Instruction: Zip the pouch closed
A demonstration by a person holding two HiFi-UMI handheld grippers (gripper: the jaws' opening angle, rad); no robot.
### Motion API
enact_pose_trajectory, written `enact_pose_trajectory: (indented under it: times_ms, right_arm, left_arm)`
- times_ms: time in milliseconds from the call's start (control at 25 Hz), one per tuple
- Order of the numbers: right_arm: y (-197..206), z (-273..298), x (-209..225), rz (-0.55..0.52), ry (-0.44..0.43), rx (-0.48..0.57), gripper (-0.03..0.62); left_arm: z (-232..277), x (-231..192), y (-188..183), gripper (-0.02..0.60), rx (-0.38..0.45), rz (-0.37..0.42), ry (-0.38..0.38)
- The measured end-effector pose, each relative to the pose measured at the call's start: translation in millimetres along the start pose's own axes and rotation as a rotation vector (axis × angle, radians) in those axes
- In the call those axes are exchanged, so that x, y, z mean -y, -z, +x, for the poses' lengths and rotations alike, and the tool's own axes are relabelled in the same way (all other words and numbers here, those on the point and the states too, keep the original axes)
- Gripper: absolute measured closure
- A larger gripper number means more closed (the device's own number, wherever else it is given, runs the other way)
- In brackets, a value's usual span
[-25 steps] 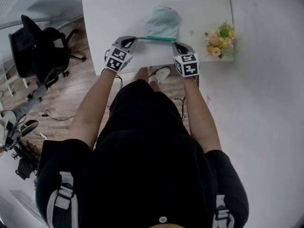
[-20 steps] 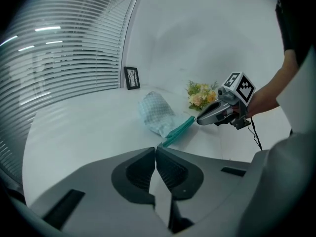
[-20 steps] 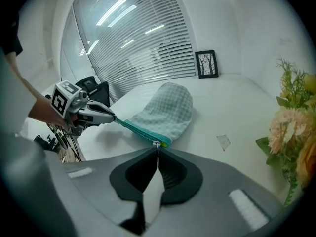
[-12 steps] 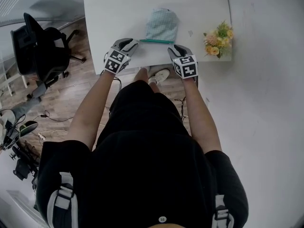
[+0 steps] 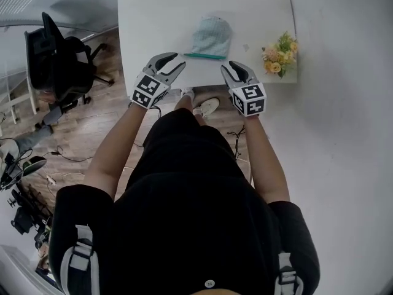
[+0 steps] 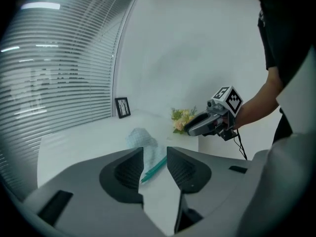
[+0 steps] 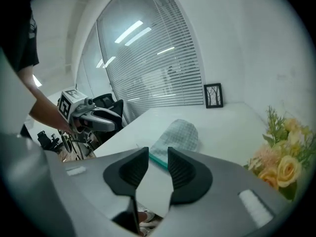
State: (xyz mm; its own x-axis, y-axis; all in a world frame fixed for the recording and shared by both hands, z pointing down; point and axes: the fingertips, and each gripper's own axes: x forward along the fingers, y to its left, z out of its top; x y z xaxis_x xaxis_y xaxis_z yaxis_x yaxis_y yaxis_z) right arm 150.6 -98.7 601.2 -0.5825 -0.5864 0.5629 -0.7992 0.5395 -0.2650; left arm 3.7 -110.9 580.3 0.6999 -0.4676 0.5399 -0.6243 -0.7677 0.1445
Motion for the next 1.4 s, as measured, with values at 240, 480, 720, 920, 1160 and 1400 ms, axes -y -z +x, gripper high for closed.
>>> enact_pose_trajectory:
  times_ms: [240,480,720,920,1160,1400]
  right_arm:
    - [-53.3,-44.2,-32.1,-0.06,-0.061,0.142,0.467]
    - [-104.4,-86.4,-70.3,-0.124,-0.121,0.274,0.495]
    - [-149.4,-130.7,-106.6,-0.216,-0.173,0.396,0.522]
    - [-171.7,-157.3,-128.6,-0.301,-0.189,0.449,0.545]
    - [-188.6,-175.6,-148.2,-0.314,-0.181,0.517,0.571]
    - [-195.5,-181.2,-145.5,-0.307,-0.156,0.537,0.583]
  left_arm:
    - [-40.9,24.9,-66.9,0.428,0.163,0.016,-0.023]
    - [-85.1,54.2,-116.5,0.445,0.297,0.042,-0.037]
    - [-116.2,88.9,-161.2,0.477,0.413,0.059,-0.022]
    - [-134.4,109.1,-185.7,0.513,0.457,0.089,-0.005]
    - [-141.7,127.5,-202.2,0.555,0.507,0.135,0.008]
    - [-140.9,128.2,-212.9,0.574,0.532,0.144,-0.023]
